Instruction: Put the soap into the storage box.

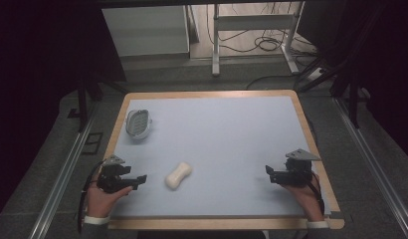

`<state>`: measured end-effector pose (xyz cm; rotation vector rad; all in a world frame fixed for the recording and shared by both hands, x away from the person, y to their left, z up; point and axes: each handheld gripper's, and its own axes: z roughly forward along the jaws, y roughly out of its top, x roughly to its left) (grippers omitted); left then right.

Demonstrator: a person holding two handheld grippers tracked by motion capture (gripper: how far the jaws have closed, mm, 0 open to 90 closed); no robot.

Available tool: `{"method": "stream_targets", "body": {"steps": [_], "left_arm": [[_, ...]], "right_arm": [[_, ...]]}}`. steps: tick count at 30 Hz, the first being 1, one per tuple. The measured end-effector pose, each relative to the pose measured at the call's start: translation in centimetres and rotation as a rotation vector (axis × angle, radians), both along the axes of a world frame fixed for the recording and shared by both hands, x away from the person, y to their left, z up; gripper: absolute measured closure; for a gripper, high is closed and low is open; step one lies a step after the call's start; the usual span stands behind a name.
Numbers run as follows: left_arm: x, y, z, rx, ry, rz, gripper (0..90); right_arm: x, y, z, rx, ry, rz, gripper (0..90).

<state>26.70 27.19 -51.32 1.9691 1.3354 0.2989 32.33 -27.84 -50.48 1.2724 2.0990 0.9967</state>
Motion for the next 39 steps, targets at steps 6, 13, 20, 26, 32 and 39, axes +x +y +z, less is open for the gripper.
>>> {"method": "stream_targets", "body": {"steps": [6,13,20,26,32,39], "left_arm": [[0.0,0.3,0.0,0.005,0.003,0.012,22.2],[-0.1,0.2,0.1,0.014,0.011,0.009,22.2],[-0.2,0.1,0.2,0.020,0.012,0.017,22.7],[-0.2,0.1,0.2,0.022,0.011,0.006,22.5],[-0.5,-0.2,0.6,0.026,0.000,-0.009,21.1],[-0.7,-0.4,1.4,0.030,0.003,-0.017,21.6]], "right_arm": [[0.0,-0.1,0.1,0.003,-0.002,0.012,3.0],[-0.2,-0.3,0.2,0.015,-0.013,0.006,4.6],[-0.2,-0.8,-0.1,0.009,-0.010,-0.019,4.8],[-0.1,-1.2,-0.1,0.023,-0.004,-0.033,4.8],[-0.2,-1.3,-0.3,0.016,0.000,-0.036,4.8],[-0.3,-1.3,-0.3,0.012,0.001,-0.034,4.8]]}}
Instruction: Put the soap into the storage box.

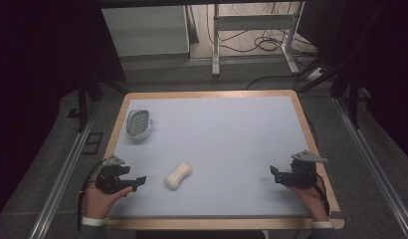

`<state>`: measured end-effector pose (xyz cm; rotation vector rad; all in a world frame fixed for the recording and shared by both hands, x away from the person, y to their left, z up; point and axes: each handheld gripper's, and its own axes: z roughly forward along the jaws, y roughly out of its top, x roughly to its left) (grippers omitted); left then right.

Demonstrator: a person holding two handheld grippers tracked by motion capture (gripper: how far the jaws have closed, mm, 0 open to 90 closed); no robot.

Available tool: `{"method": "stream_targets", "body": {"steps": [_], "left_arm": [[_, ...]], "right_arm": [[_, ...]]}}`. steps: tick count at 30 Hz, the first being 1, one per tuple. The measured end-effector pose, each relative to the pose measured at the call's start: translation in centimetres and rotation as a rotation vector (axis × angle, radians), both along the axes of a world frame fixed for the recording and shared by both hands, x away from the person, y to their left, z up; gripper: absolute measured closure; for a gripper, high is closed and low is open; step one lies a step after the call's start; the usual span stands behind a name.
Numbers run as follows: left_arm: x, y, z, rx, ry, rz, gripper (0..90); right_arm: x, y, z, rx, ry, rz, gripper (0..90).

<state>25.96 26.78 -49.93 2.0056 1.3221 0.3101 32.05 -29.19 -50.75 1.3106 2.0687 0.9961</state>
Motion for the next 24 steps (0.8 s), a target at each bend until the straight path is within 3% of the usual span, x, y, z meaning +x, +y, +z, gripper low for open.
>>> {"method": "stream_targets", "body": {"steps": [4,12,24], "left_arm": [[-0.2,0.1,0.4,-0.003,-0.008,0.006,21.5],[-0.2,-1.4,1.3,0.037,-0.030,-0.031,21.2],[1.0,-3.7,3.0,0.088,-0.011,-0.101,21.3]], "right_arm": [[0.0,-0.2,0.1,-0.002,0.000,0.002,4.9],[-0.3,-0.3,0.6,-0.007,-0.015,0.000,5.0],[-0.2,-0.2,0.1,-0.019,0.013,0.002,5.7]]}}
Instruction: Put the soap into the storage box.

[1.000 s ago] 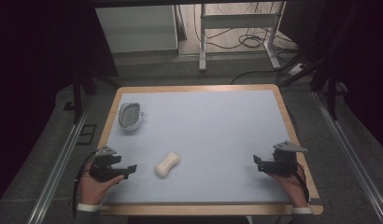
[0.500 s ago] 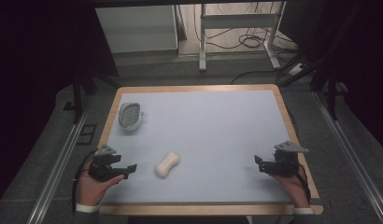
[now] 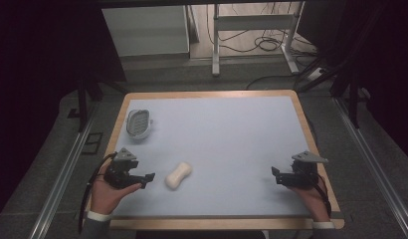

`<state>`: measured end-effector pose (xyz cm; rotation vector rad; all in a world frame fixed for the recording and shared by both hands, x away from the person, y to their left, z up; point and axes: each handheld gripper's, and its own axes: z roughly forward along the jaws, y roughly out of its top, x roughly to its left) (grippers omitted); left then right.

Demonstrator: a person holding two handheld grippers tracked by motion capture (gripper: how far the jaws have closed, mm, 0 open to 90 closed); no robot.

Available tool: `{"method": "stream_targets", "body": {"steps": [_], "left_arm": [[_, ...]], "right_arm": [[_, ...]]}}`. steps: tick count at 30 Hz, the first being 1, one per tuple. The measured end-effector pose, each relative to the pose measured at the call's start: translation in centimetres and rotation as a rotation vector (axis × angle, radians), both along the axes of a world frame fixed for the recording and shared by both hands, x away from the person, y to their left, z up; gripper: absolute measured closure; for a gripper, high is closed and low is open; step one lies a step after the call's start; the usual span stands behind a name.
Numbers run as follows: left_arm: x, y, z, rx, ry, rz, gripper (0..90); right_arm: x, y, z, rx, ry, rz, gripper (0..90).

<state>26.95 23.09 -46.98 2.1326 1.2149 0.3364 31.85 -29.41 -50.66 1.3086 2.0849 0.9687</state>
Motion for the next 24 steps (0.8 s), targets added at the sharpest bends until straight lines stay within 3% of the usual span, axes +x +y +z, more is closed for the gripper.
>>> {"method": "stream_targets", "body": {"steps": [18,24], "left_arm": [[1.9,-4.3,-0.3,0.055,0.066,-0.127,20.6],[2.3,-5.4,-0.7,0.076,0.082,-0.145,20.0]], "right_arm": [[-0.1,-0.2,0.2,0.002,-0.006,-0.008,5.7],[-0.1,-0.2,0.2,-0.006,-0.003,-0.007,5.7]]}}
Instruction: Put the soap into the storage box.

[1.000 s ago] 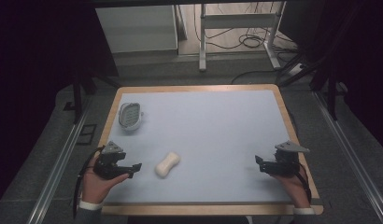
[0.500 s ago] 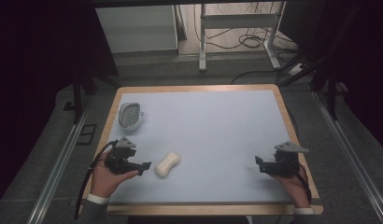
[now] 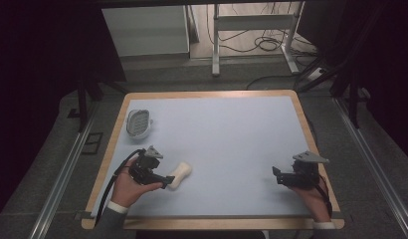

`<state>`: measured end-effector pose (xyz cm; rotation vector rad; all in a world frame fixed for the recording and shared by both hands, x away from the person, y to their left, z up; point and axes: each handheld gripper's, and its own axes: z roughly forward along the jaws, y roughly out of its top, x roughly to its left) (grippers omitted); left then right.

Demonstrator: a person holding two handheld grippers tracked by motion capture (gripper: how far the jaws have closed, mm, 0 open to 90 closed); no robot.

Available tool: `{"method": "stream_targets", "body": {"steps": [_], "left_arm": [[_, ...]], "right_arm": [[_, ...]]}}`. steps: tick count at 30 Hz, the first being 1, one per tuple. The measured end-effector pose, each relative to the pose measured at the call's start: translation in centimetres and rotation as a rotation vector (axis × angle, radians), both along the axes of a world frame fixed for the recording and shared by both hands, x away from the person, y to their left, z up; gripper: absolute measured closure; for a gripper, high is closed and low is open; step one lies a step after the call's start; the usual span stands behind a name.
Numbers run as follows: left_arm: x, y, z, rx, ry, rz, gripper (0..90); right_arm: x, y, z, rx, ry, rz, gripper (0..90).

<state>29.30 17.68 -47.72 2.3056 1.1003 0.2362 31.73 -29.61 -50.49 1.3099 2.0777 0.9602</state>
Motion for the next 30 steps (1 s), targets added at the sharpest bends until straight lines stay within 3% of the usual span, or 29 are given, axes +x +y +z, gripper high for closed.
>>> {"method": "stream_targets", "body": {"steps": [17,30], "left_arm": [[1.4,-2.9,-0.5,0.065,0.039,-0.059,21.6],[3.0,-4.1,-2.0,0.102,0.121,-0.023,25.1]], "right_arm": [[0.0,-0.3,-0.1,-0.001,0.002,-0.019,5.7],[0.1,-0.4,-0.3,-0.006,0.010,-0.043,5.7]]}}
